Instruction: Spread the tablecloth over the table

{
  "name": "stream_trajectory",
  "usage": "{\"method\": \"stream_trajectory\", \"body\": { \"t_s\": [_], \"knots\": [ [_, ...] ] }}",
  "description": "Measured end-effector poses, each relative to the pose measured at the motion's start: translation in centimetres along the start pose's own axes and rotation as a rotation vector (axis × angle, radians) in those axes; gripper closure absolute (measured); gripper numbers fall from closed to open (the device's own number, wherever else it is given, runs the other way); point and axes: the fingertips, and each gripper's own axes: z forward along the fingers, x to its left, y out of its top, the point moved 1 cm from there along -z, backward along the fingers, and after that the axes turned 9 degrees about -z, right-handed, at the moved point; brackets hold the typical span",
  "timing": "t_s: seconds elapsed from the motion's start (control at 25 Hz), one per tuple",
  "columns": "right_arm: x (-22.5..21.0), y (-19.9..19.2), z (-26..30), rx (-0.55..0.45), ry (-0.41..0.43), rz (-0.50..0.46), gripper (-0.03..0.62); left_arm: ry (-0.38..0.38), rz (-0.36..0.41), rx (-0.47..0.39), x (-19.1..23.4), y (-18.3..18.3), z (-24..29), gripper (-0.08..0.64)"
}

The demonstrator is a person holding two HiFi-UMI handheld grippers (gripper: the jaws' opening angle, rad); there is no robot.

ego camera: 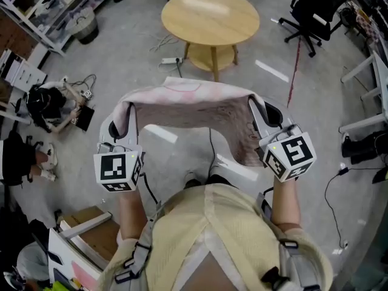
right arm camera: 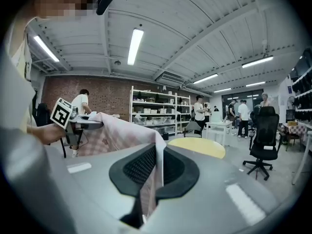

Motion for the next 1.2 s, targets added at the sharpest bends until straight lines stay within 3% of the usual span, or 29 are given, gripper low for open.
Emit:
{"method": "stream_trajectory", "body": {
  "t_s": [0.52, 1.2],
  "knots": [
    [-3.4, -0.2, 1.6, -0.049, 0.078, 0.045, 0.581, 0.076, 0.027, 0.027, -1.5, 1.4, 1.3, 0.555],
    [-6.1, -0.1, 4.8, -0.054, 0.109, -0.025, 0.581, 0.124, 0.076, 0.012, -0.4, 2.5, 6.4, 0.554]
  ]
}}
